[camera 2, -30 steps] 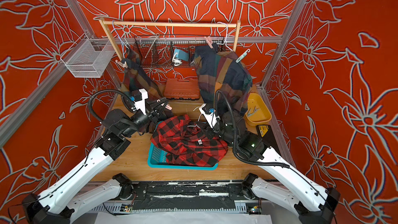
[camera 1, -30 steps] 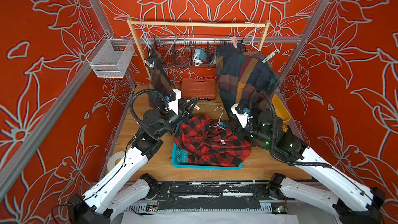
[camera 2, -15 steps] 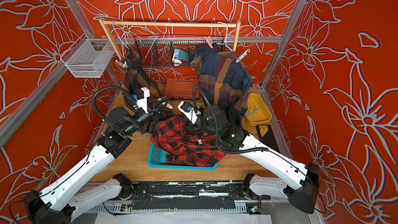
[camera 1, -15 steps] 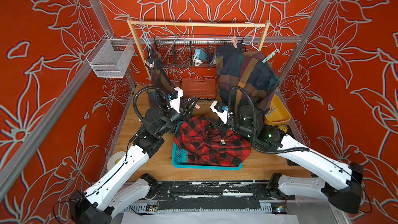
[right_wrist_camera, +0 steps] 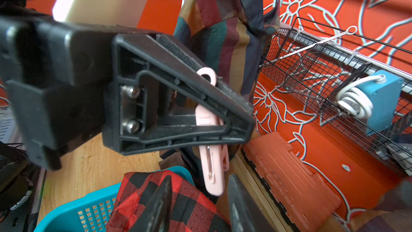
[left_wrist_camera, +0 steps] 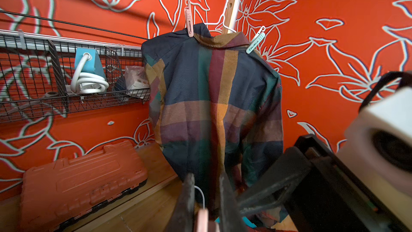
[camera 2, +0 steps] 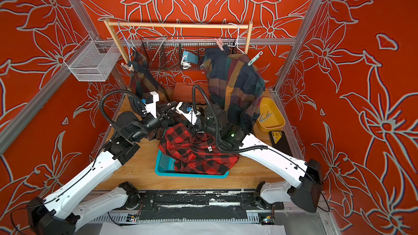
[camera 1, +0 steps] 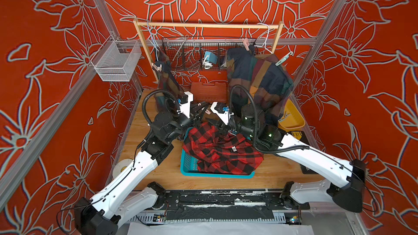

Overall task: Remove the clothespins securing long-sleeve shirts to the hanger
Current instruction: Place the clamp in the storage box.

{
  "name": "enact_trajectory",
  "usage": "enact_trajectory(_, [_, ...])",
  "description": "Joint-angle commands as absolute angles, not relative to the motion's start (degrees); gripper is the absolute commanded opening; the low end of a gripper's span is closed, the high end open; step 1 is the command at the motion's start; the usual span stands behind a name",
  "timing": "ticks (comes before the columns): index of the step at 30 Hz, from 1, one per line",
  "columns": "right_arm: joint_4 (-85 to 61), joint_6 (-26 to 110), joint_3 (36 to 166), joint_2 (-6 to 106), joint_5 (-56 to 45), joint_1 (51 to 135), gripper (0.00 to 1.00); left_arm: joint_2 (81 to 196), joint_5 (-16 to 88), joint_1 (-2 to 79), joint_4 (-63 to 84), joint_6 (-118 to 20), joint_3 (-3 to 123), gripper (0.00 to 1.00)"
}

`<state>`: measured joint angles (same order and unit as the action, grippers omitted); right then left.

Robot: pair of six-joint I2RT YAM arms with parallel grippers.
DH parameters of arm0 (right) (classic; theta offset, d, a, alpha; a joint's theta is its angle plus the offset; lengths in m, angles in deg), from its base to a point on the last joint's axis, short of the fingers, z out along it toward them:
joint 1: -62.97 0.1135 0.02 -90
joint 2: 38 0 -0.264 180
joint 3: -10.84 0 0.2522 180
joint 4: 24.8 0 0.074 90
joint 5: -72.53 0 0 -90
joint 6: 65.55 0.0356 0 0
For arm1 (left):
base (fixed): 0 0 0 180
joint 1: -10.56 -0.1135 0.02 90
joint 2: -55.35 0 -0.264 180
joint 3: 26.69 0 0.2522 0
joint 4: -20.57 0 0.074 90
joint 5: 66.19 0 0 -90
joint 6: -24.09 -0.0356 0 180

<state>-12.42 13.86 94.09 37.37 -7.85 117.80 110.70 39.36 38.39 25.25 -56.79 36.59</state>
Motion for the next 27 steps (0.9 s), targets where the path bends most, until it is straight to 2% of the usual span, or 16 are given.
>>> enact_trajectory(1, [-15.54, 13.39, 96.29, 38.50, -6.80, 118.21, 0.40, 110.90, 40.02, 38.68, 26.50, -56.04, 37.88, 0.00])
enact_trajectory(8, [-15.48, 12.93, 98.99, 41.57, -7.98, 118.28, 0.35, 110.72, 40.22, 38.68, 26.77, -56.27, 37.44, 0.00])
enact_trajectory(13, [-15.52, 12.90, 99.96, 42.90, -8.28, 118.25, 0.27, 110.99, 40.78, 38.68, 27.11, -56.07, 37.17, 0.00])
enact_trajectory(27, [-15.34, 12.39, 102.45, 45.53, -10.31, 118.26, 0.32, 110.99, 42.03, 38.66, 27.28, -55.88, 37.17, 0.00])
